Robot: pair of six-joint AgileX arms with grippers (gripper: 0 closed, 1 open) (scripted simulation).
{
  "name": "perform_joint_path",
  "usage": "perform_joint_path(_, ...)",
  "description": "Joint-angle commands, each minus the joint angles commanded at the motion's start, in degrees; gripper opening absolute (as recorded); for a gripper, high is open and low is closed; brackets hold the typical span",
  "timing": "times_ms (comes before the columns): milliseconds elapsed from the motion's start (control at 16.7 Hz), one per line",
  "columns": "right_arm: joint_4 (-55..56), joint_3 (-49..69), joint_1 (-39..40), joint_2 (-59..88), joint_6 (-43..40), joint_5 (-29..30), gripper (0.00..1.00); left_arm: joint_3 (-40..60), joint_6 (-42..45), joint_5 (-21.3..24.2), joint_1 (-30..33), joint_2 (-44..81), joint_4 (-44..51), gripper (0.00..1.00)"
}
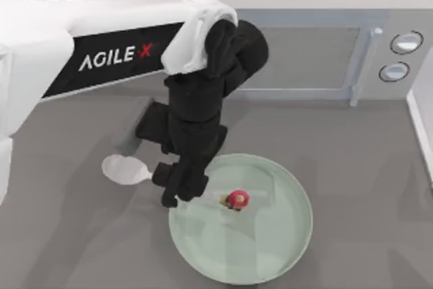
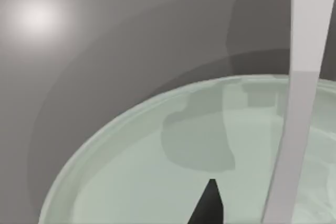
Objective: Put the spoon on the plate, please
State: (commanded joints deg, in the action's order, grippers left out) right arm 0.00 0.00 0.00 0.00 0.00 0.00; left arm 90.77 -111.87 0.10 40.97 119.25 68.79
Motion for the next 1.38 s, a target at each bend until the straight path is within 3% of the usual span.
perform_joint_path(240,0.00,0.00,0.00,0.00,0.00,0.00,1.00,1.50,-17.90,-0.74,5.97,-0.16,-2.14,0.00)
perform_joint_path(480,0.00,0.00,0.00,0.00,0.00,0.00,1.00,2.08,-26.14,-1.29,8.97,-0.59,-3.47,0.00)
perform_joint_path(1380,0.00,0.00,0.00,0.00,0.00,0.00,1.00,1.15,-25.28,1.12,11.89,-1.13,-7.61,0.00)
